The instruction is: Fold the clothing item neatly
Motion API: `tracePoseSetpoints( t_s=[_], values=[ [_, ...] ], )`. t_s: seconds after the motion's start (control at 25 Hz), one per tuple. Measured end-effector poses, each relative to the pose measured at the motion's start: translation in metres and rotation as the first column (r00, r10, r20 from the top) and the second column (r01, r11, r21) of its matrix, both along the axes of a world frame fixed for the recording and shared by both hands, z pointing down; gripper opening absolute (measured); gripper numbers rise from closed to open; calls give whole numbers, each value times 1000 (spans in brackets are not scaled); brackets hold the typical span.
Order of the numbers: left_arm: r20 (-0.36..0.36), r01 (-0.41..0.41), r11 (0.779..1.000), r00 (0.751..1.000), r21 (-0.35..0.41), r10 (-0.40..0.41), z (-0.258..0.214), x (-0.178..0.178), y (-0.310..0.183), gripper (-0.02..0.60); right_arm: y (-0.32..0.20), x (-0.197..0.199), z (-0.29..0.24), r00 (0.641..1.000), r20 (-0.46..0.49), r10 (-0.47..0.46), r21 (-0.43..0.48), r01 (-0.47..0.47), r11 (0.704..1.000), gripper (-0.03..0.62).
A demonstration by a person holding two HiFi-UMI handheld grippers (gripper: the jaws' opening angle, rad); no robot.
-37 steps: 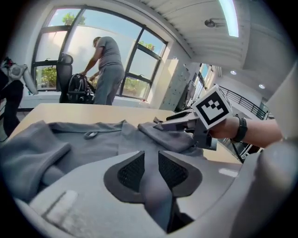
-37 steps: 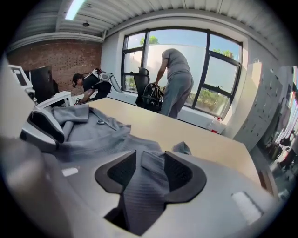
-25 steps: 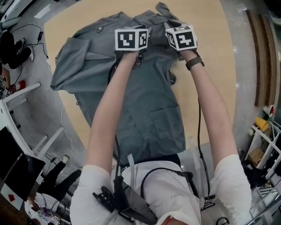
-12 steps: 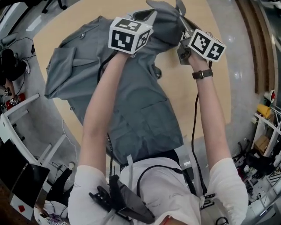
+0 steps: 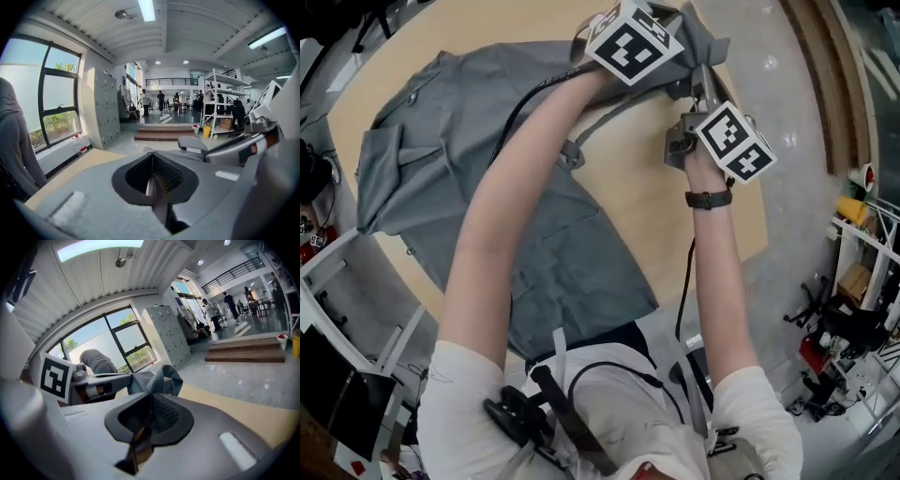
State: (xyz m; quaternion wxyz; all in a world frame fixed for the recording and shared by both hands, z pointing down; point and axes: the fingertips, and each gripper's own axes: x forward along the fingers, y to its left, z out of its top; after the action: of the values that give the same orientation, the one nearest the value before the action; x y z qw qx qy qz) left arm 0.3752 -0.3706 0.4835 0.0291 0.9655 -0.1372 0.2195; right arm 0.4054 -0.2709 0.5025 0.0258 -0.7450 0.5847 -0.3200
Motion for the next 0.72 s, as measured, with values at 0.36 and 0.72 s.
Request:
tracePoseSetpoints(
  t_s=[0.36,0.72],
  values=[
    [129,71,987,990,-146,-52,96,6,25,97,44,14,86,999,-47,-12,-255,0,967,221],
    [224,23,994,975,-108,2,107,-22,38,97,25,44,82,987,-145,-63,-268,22,963,193]
  ],
)
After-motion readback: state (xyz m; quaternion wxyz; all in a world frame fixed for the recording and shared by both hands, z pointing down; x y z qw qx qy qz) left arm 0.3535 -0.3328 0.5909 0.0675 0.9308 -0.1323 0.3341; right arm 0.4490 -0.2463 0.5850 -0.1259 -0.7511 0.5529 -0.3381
